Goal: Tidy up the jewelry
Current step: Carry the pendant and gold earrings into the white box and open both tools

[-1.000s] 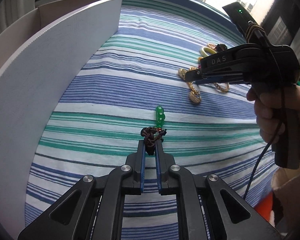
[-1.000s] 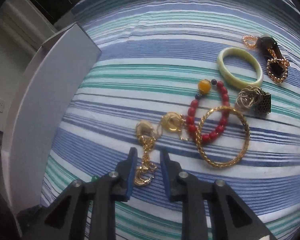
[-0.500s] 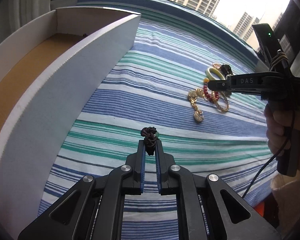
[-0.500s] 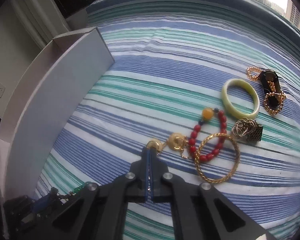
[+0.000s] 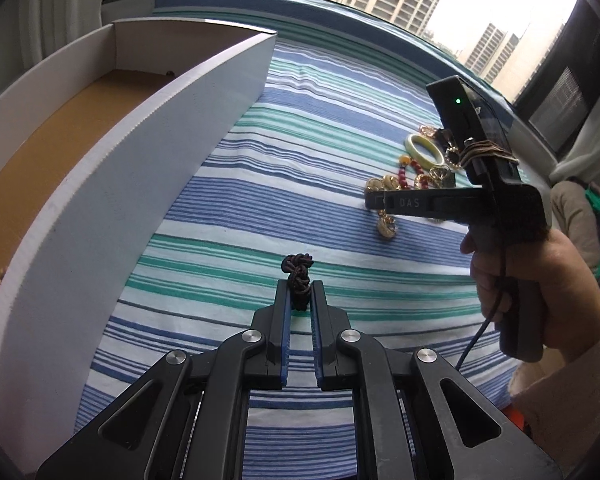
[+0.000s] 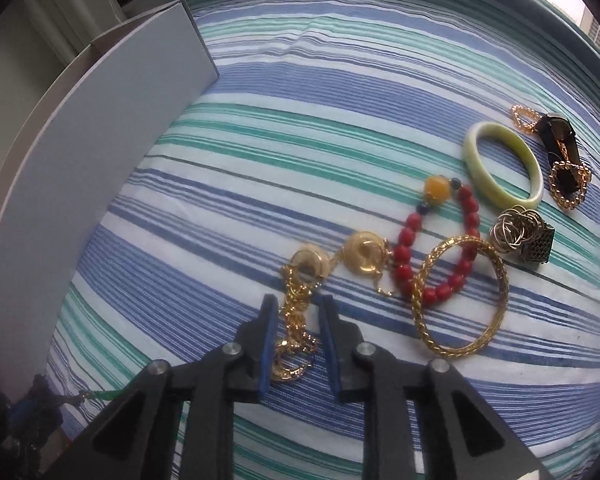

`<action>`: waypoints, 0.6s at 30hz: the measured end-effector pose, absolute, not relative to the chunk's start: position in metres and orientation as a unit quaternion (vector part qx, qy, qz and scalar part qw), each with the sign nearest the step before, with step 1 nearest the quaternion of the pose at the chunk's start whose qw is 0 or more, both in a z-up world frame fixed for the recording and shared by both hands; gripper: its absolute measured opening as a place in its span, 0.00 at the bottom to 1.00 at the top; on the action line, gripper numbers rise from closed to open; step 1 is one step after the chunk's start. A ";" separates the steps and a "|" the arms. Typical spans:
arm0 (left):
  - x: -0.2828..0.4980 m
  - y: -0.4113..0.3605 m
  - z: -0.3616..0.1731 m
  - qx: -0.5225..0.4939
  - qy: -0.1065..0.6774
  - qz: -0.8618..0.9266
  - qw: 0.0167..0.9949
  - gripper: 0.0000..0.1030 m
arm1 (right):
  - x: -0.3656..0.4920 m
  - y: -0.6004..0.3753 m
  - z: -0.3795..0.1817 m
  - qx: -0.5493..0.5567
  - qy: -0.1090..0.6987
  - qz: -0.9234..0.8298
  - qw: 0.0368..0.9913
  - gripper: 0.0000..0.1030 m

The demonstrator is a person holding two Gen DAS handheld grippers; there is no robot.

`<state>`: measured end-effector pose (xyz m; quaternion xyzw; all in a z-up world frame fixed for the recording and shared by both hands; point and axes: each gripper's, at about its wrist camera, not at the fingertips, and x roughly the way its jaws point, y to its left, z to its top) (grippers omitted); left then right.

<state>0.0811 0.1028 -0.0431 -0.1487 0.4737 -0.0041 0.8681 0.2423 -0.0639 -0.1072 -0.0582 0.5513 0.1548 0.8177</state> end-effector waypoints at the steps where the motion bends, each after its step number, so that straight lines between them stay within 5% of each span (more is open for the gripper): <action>1: 0.081 0.103 -0.044 -0.150 0.475 -0.004 0.867 0.07 | 0.241 -0.058 -0.108 -0.078 0.543 0.151 0.822 0.18; 4: 0.078 0.107 -0.041 -0.155 0.473 -0.003 0.867 0.07 | 0.235 -0.049 -0.107 -0.110 0.529 0.149 0.828 0.05; 18: 0.056 0.124 0.013 -0.191 0.429 -0.018 0.882 0.07 | 0.197 -0.090 -0.001 -0.019 0.464 0.226 0.856 0.05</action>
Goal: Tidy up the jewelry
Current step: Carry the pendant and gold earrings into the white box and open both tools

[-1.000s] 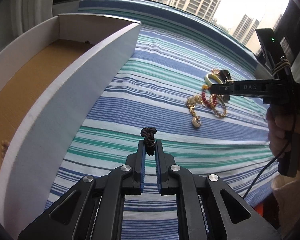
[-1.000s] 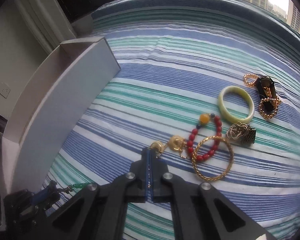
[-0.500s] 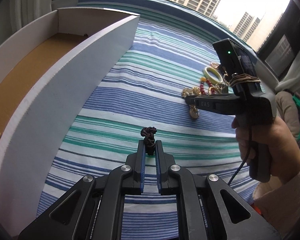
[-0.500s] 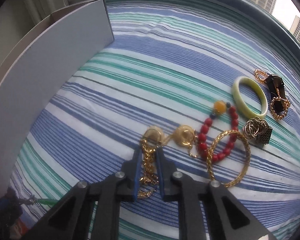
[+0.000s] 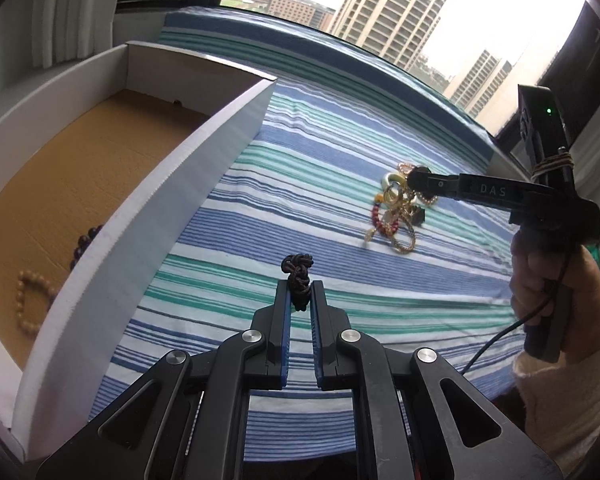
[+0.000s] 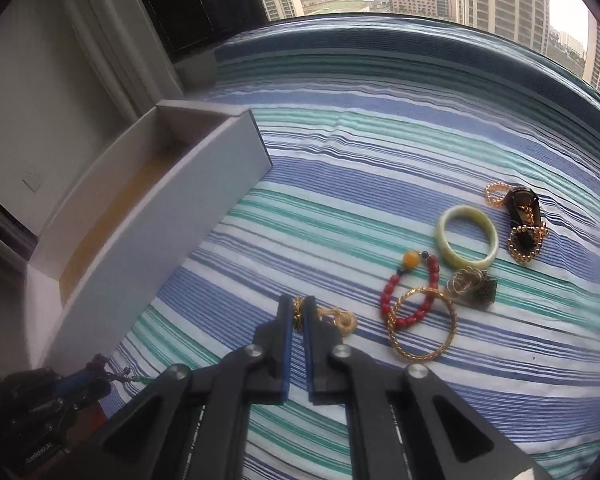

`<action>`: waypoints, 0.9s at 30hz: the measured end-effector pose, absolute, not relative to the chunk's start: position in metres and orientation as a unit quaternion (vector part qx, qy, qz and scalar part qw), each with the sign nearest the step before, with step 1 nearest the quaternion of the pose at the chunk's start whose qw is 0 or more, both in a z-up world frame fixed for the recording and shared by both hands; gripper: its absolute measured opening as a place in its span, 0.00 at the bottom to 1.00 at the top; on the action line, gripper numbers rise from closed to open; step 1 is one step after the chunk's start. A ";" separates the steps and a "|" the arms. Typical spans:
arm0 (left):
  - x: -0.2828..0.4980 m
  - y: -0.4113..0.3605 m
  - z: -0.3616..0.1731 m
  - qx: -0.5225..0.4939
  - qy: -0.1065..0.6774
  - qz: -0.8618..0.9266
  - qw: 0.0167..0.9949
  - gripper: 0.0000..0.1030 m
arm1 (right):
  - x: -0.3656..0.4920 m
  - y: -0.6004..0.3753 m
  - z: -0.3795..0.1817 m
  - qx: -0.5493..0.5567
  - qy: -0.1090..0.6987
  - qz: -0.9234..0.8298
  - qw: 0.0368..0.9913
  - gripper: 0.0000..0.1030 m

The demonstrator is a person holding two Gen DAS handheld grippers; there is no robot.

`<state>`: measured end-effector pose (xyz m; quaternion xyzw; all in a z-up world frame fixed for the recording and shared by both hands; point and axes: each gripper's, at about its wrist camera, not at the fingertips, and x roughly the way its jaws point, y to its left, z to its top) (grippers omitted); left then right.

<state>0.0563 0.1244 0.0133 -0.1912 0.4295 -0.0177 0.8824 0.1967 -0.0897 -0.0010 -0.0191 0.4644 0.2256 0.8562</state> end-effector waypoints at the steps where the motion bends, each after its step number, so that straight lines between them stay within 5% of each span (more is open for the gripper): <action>1: 0.053 0.128 0.022 -0.194 0.422 -0.018 0.885 0.07 | 0.193 -0.088 0.008 -0.020 0.458 0.233 0.858 0.05; 13: 0.013 0.217 0.116 -0.192 0.335 0.070 0.920 0.07 | 0.167 -0.002 0.120 -0.050 0.352 0.339 0.871 0.05; 19: 0.030 0.268 0.098 -0.191 0.346 0.136 0.908 0.07 | 0.175 0.063 0.139 -0.058 0.337 0.384 0.858 0.05; 27: 0.064 0.323 0.022 -0.220 0.411 0.191 0.864 0.07 | 0.205 0.150 0.088 -0.096 0.372 0.408 0.828 0.05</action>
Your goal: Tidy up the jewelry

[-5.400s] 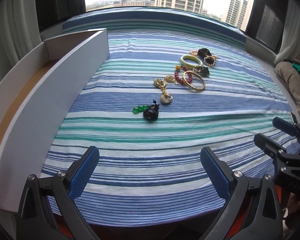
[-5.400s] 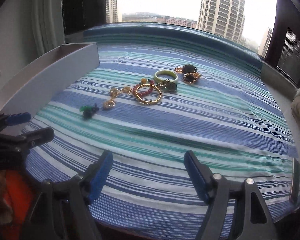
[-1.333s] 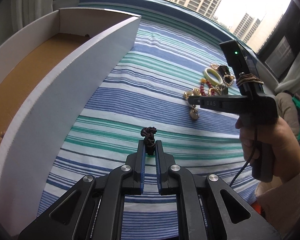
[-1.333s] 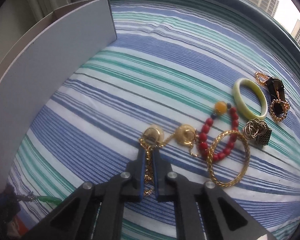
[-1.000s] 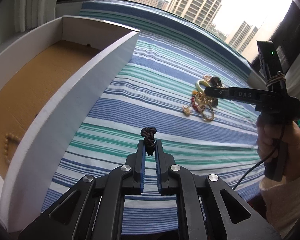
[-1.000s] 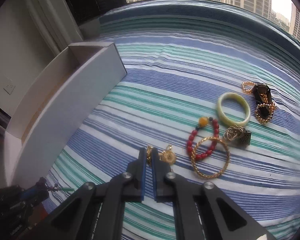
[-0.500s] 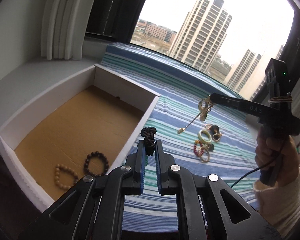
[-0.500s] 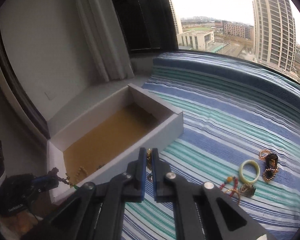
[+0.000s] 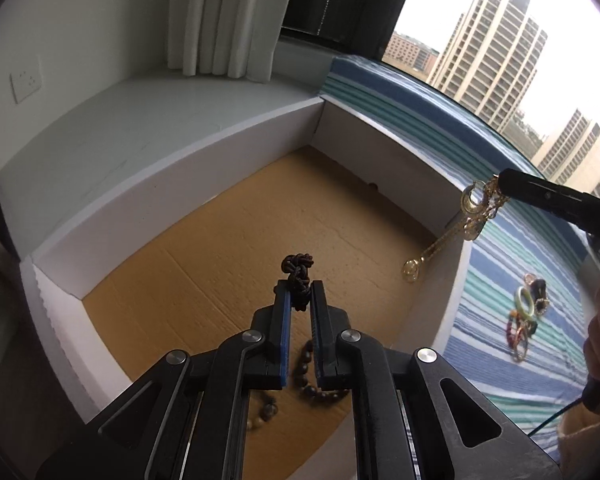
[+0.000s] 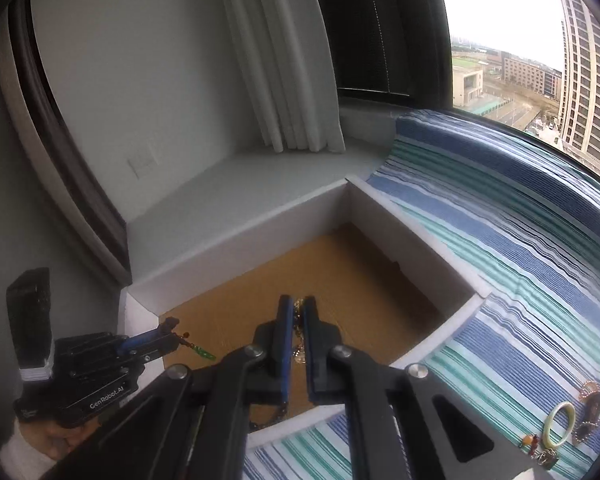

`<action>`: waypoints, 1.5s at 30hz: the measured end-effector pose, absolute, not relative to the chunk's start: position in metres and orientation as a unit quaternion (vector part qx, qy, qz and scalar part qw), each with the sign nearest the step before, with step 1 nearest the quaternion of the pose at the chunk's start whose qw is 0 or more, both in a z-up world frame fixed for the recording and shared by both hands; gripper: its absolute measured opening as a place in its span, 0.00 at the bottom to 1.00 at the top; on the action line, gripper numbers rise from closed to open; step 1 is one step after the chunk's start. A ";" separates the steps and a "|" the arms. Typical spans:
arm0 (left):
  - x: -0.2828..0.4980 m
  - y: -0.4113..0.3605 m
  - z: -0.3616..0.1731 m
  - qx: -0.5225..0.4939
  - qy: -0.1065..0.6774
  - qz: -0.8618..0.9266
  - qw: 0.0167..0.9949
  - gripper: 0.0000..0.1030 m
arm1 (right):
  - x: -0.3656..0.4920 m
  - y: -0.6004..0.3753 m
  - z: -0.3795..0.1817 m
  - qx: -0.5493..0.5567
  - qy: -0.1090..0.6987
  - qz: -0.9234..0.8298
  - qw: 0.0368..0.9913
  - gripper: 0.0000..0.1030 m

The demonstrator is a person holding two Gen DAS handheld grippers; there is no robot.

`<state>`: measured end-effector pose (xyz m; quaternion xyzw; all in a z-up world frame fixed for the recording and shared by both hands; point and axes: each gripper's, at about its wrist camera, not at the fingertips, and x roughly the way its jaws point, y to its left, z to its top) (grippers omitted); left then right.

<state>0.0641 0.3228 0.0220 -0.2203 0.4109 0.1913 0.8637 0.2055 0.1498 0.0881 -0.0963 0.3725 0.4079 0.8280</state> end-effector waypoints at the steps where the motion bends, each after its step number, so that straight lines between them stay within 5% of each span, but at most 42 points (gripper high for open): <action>1: 0.068 0.327 0.012 -0.226 0.420 0.193 0.857 0.07 | 0.209 0.158 0.078 -0.103 0.378 0.405 0.826 0.05; 5: 0.076 0.330 -0.013 -0.215 0.455 0.208 0.839 0.09 | 0.221 0.187 0.036 -0.140 0.406 0.390 0.815 0.07; 7: 0.073 0.329 -0.016 -0.212 0.462 0.215 0.834 0.24 | 0.225 0.194 0.022 -0.148 0.415 0.379 0.814 0.13; 10: 0.063 0.324 -0.011 -0.203 0.453 0.221 0.839 0.52 | 0.223 0.183 0.021 -0.125 0.412 0.378 0.819 0.35; 14: 0.046 0.307 0.000 -0.191 0.443 0.218 0.849 0.68 | 0.207 0.160 0.039 -0.123 0.383 0.375 0.835 0.40; 16: 0.041 0.289 0.004 -0.182 0.439 0.204 0.856 0.72 | 0.192 0.145 0.046 -0.130 0.363 0.372 0.844 0.55; 19: 0.035 0.255 0.010 -0.168 0.430 0.172 0.870 0.76 | 0.172 0.119 0.049 -0.137 0.345 0.358 0.857 0.66; 23: 0.036 0.210 0.016 -0.139 0.415 0.141 0.888 0.83 | 0.142 0.078 0.037 -0.148 0.333 0.327 0.872 0.68; 45: 0.068 -0.005 -0.096 -0.039 0.485 -0.047 0.872 0.88 | 0.029 -0.206 -0.113 -0.060 0.374 0.022 0.925 0.69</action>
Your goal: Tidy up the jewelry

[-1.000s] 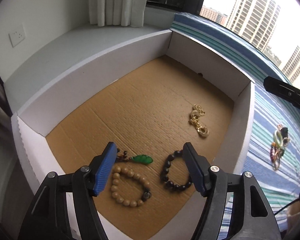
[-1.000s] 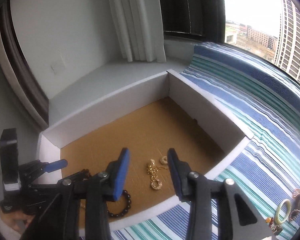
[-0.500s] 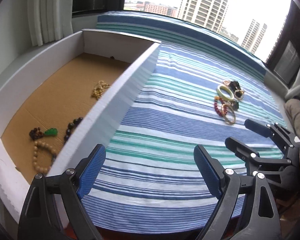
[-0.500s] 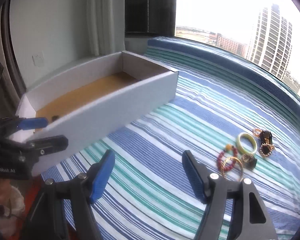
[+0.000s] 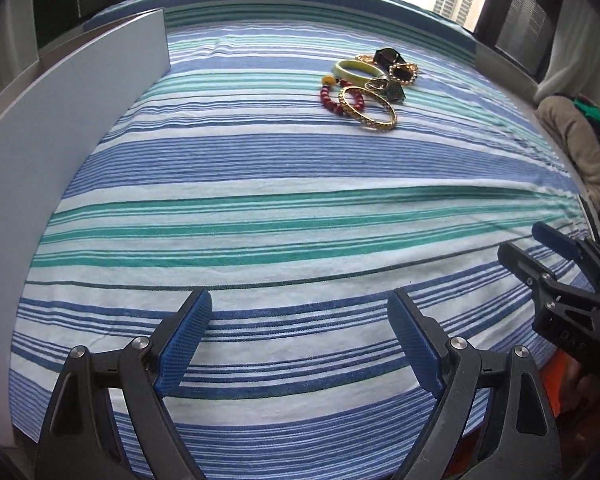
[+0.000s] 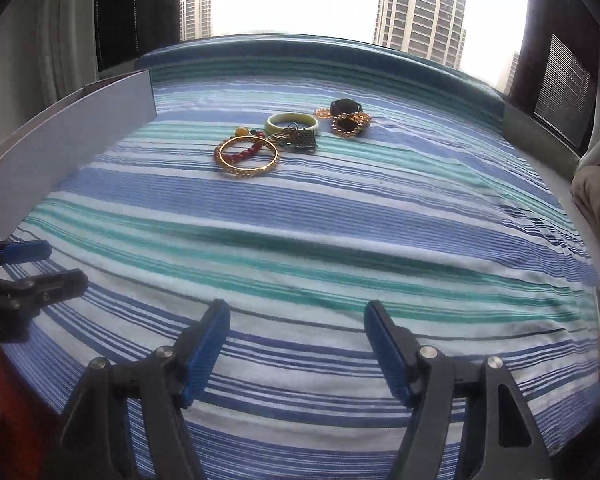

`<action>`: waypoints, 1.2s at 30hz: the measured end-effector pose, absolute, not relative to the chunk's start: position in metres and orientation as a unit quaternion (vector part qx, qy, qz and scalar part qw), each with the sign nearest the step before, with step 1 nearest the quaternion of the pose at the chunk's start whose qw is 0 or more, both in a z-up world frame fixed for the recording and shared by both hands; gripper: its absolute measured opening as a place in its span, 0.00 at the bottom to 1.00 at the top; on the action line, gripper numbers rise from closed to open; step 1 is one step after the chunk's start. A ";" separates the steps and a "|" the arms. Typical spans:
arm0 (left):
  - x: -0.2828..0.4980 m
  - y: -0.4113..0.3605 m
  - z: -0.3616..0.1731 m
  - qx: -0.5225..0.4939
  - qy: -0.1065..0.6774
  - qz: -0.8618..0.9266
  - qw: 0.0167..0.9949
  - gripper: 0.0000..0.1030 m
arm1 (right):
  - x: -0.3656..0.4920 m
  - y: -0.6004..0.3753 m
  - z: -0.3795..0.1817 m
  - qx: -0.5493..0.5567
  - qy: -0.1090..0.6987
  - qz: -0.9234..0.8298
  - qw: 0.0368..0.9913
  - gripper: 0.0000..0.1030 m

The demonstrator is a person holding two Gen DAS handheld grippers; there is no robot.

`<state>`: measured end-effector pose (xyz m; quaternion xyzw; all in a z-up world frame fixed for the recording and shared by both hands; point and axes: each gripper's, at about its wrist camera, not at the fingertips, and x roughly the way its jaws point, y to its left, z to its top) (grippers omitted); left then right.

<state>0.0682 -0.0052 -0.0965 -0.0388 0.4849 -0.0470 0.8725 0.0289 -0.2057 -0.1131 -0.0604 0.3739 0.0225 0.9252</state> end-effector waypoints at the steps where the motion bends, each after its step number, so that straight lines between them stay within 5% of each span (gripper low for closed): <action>1: 0.068 -0.005 -0.098 -0.038 0.487 -0.046 0.871 0.88 | 0.027 -0.209 -0.115 -0.057 0.375 0.019 0.925 0.69; 13: 0.064 -0.014 -0.108 0.009 0.483 -0.025 0.875 0.99 | 0.029 -0.204 -0.128 -0.054 0.387 0.019 0.920 0.69; 36: 0.065 -0.013 -0.109 0.016 0.494 -0.029 0.869 1.00 | 0.026 -0.212 -0.128 -0.030 0.400 0.009 0.916 0.75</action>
